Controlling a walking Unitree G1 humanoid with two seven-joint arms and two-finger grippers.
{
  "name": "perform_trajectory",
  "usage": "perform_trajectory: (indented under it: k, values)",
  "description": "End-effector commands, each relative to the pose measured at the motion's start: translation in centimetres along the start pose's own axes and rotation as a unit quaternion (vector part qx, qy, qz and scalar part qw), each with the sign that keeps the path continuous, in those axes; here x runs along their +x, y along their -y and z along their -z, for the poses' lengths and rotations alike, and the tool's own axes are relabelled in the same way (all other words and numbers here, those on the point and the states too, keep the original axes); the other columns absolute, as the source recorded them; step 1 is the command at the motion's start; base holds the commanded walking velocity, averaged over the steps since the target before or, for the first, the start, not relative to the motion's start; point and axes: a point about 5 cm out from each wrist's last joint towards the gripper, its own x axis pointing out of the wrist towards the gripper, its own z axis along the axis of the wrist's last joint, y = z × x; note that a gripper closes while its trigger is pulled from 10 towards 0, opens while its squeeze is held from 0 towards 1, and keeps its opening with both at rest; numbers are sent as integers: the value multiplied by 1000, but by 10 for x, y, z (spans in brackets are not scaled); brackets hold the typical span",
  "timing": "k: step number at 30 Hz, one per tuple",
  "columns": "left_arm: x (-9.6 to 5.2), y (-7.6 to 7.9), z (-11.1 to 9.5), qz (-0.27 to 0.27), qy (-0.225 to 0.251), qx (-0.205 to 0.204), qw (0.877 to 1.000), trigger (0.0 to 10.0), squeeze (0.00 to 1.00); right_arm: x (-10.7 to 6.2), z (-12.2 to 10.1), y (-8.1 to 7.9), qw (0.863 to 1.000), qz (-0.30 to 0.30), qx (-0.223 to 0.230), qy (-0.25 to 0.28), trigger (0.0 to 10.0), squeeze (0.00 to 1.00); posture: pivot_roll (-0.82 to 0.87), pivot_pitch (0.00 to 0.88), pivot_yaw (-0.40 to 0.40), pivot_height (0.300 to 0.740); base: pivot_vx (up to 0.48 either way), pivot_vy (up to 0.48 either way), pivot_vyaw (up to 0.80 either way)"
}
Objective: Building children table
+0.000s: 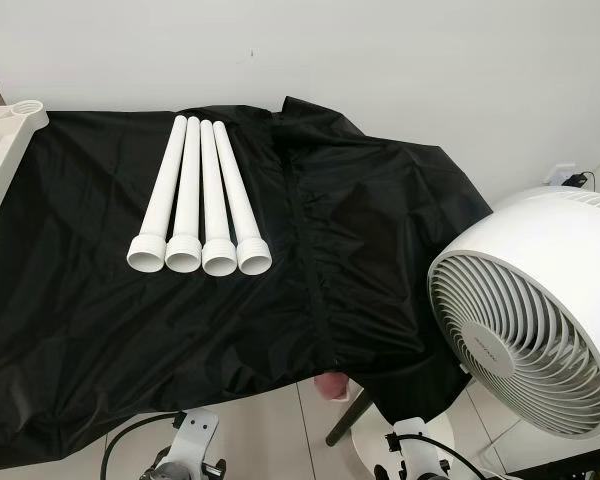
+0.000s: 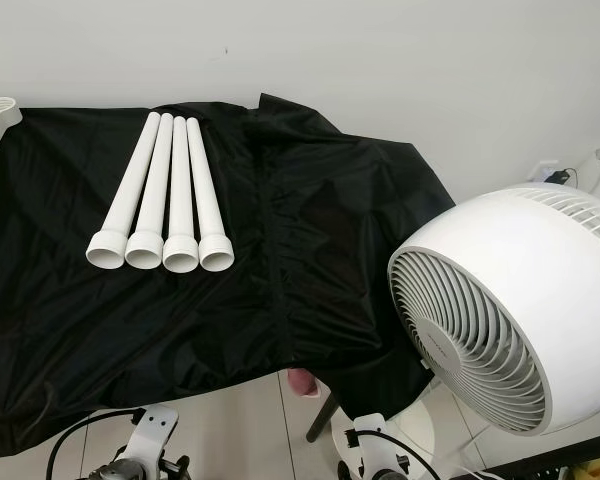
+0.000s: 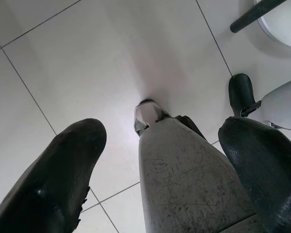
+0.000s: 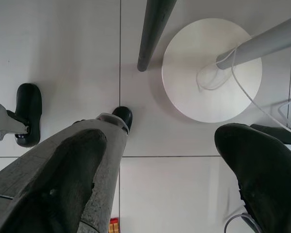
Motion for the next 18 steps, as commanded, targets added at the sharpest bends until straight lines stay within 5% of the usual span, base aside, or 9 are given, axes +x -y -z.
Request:
perform_trajectory:
  k: [1,18]
  values:
    - [-7,-17,14,-53,5,60,997,10000,0,-12,39,-3,996,7,73,-46,10000,0,-70,139,14,740,0,0,0]
    - [-6,-3,24,8,-22,24,999,10000,0,-7,28,-13,996,-8,74,-39,10000,0,-27,0,-45,740,0,0,0]
